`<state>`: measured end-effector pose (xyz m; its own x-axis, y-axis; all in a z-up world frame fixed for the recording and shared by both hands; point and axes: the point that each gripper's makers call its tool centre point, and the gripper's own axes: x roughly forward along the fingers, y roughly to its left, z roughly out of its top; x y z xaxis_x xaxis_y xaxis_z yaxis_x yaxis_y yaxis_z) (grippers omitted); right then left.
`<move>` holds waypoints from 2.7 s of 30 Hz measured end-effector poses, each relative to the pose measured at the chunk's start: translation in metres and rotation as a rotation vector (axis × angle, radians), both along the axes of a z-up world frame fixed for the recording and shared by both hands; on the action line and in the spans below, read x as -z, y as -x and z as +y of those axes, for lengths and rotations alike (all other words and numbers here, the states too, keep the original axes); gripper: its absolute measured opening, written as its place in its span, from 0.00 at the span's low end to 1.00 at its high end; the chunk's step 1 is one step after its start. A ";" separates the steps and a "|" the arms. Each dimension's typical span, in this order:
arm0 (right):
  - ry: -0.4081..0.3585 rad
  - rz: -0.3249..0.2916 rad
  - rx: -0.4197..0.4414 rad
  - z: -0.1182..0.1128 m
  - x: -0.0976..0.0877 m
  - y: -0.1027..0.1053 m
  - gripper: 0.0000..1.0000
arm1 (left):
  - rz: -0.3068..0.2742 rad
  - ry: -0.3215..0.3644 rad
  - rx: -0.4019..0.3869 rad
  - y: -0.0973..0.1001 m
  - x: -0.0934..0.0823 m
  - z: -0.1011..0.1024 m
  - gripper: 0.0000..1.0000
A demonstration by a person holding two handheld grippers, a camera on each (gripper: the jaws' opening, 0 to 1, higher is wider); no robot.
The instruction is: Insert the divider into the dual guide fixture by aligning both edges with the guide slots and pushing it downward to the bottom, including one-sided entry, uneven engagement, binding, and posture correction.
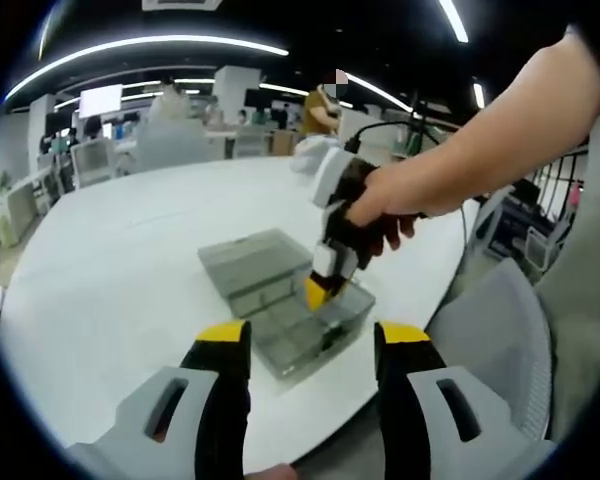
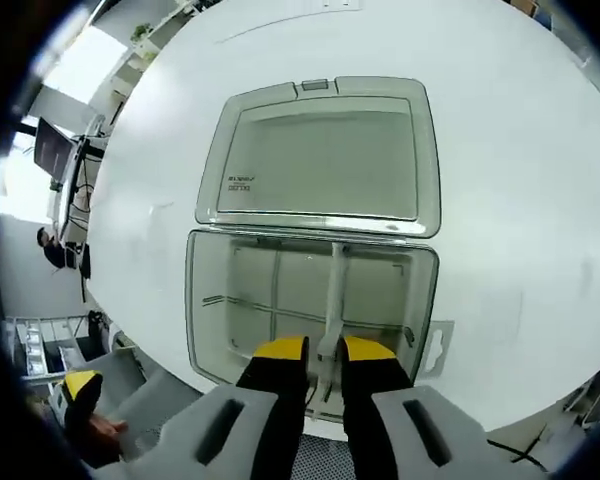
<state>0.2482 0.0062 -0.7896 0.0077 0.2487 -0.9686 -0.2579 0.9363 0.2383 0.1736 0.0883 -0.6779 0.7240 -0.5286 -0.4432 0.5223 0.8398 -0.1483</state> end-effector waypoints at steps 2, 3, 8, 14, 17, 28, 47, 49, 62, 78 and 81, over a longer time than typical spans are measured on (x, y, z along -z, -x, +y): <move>0.003 0.003 -0.001 -0.001 0.000 0.002 0.06 | 0.000 -0.001 0.003 0.000 0.001 -0.001 0.48; 0.002 0.002 -0.002 -0.001 0.000 0.003 0.06 | 0.001 -0.001 0.004 0.001 0.000 -0.001 0.48; 0.003 0.002 0.010 -0.003 0.001 0.001 0.00 | -0.001 0.000 0.009 0.000 -0.001 -0.003 0.48; 0.019 0.003 0.004 -0.002 0.002 0.000 0.00 | -0.003 0.002 0.011 0.000 -0.002 -0.004 0.47; 0.030 0.000 -0.006 -0.003 0.003 -0.001 0.00 | -0.004 0.001 0.013 0.000 -0.002 -0.005 0.47; 0.047 -0.012 -0.019 -0.003 0.002 0.006 0.00 | -0.009 0.003 0.018 0.000 -0.006 -0.005 0.47; -0.047 -0.112 -0.097 0.006 -0.023 0.000 0.12 | -0.003 -0.008 -0.005 0.001 -0.012 0.018 0.48; -0.060 -0.132 -0.117 0.007 -0.029 0.000 0.10 | 0.000 -0.007 -0.010 0.001 -0.013 0.019 0.48; -0.230 -0.222 -0.325 0.015 -0.054 0.011 0.08 | 0.016 -0.040 -0.058 -0.006 -0.016 0.023 0.48; -0.491 -0.516 -0.645 0.013 -0.082 0.020 0.14 | 0.061 -0.090 -0.104 -0.013 -0.018 0.012 0.50; -0.523 -0.532 -0.670 0.009 -0.084 0.024 0.19 | 0.069 -0.099 -0.116 -0.014 -0.016 0.013 0.50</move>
<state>0.2243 0.0156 -0.7055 0.1101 0.7542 -0.6473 -0.8866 0.3689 0.2790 0.1880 0.1012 -0.6620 0.7434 -0.3945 -0.5401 0.4125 0.9061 -0.0942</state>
